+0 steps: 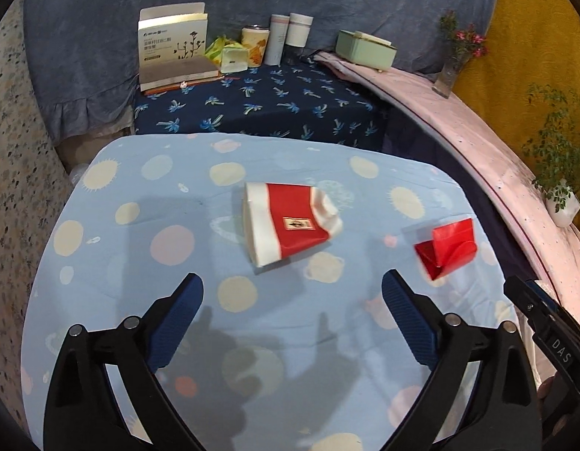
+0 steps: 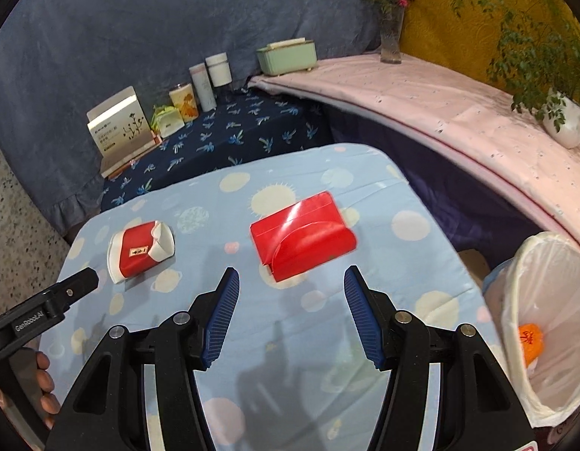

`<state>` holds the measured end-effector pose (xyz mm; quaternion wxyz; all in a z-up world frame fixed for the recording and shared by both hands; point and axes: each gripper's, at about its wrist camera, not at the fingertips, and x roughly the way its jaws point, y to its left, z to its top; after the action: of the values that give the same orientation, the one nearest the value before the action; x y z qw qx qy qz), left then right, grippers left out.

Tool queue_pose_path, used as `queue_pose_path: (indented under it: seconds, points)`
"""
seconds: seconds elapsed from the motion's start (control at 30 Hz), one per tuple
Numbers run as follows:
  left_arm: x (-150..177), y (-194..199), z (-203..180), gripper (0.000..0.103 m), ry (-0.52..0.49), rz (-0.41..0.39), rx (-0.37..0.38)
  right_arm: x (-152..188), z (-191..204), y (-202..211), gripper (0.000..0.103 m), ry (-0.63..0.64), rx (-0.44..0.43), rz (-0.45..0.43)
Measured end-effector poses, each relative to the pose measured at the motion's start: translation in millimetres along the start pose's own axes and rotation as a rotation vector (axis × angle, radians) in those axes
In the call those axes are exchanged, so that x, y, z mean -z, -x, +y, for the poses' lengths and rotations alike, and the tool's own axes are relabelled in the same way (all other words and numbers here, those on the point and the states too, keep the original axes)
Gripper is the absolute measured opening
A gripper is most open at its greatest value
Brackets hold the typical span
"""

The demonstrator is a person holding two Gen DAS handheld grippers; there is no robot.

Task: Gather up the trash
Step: 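Move both grippers back toward the red-and-white cup and red box, then grasp the red-and-white paper cup rim with the left gripper while the right grasps the red box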

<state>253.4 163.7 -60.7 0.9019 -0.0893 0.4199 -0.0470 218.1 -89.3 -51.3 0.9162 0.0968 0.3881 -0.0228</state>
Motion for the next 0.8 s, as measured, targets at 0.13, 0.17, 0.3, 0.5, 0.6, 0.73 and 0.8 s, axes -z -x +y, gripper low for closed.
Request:
queue_pose_path:
  seconds: [0.13,0.17,0.3,0.5,0.6,0.73,0.8]
  points:
    - [-6.5,-19.7,13.0,0.092,0.016,0.024,0.006,0.6,6.9,-27.3,0.057,-0.014,-0.002,0.032]
    - [-8.5,-23.6,14.6,0.092,0.017,0.027,0.013,0.3,7.8,-32.2,0.057,-0.019,-0.002,0.037]
    - [-17.5,-40.0,15.2,0.091,0.029,0.038,0.061,-1.3,11.3,-53.5,0.059,-0.03,0.004,0.056]
    - [-24.3,-60.8,1.7,0.073,-0.003,0.066,0.105,-0.1,9.2,-78.2,0.06,-0.038,0.029,0.083]
    - [-25.8,-68.4,-2.4,0.061,-0.001,0.08,0.119,0.3,6.0,-85.4,0.06,-0.041,0.039,0.088]
    - [-25.1,-75.9,-6.3,0.033,0.0,0.104,0.14,2.4,2.1,-92.6,0.057,-0.037,0.045,0.096]
    - [-24.0,-79.3,-10.1,0.013,-0.006,0.116,0.156,4.0,0.0,-95.8,0.05,-0.038,0.042,0.102]
